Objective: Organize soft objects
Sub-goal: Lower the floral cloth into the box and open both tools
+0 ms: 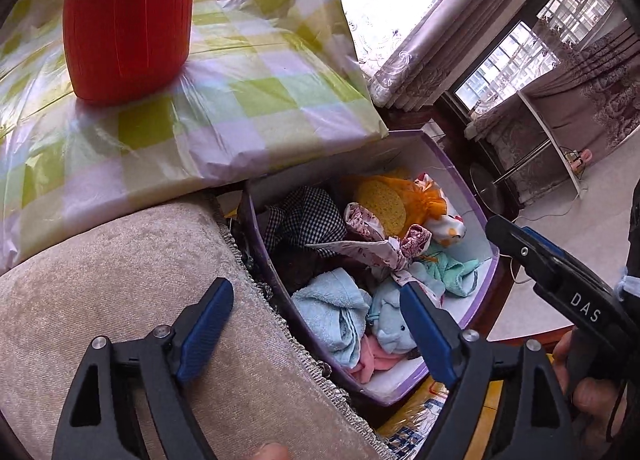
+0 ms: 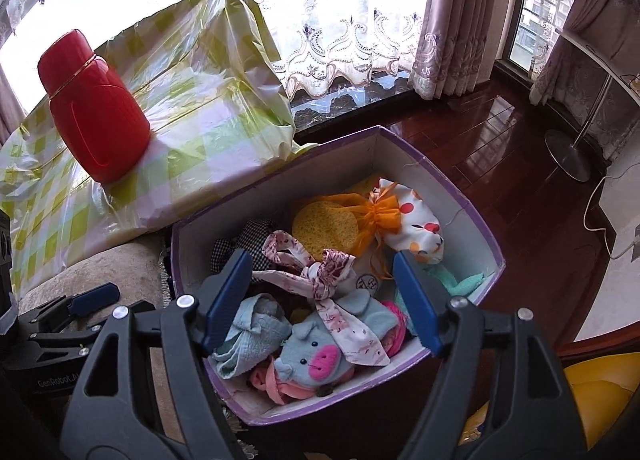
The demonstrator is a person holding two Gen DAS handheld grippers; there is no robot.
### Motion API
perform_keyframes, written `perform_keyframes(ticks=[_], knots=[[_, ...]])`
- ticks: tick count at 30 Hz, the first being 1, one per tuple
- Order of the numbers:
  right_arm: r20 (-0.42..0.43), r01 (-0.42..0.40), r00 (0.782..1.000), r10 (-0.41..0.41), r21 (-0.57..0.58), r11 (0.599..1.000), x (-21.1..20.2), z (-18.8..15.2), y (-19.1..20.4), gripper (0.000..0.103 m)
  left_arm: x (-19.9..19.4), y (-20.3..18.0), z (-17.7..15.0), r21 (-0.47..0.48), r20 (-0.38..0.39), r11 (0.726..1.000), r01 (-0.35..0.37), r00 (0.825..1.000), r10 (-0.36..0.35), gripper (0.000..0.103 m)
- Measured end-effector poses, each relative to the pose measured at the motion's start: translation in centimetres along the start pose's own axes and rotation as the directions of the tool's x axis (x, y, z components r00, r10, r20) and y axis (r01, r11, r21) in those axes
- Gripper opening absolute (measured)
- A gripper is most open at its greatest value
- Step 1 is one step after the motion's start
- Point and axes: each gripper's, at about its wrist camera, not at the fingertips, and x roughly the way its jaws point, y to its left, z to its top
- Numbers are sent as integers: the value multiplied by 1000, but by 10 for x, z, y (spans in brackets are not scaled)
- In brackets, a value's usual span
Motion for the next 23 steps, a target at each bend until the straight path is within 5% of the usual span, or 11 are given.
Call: perform_keyframes(ticks=[23], knots=[[-17,8,1000,-8,9,1000,5,-3,-3,76,12,-13,2,76,-34,997,1,999,2,103]])
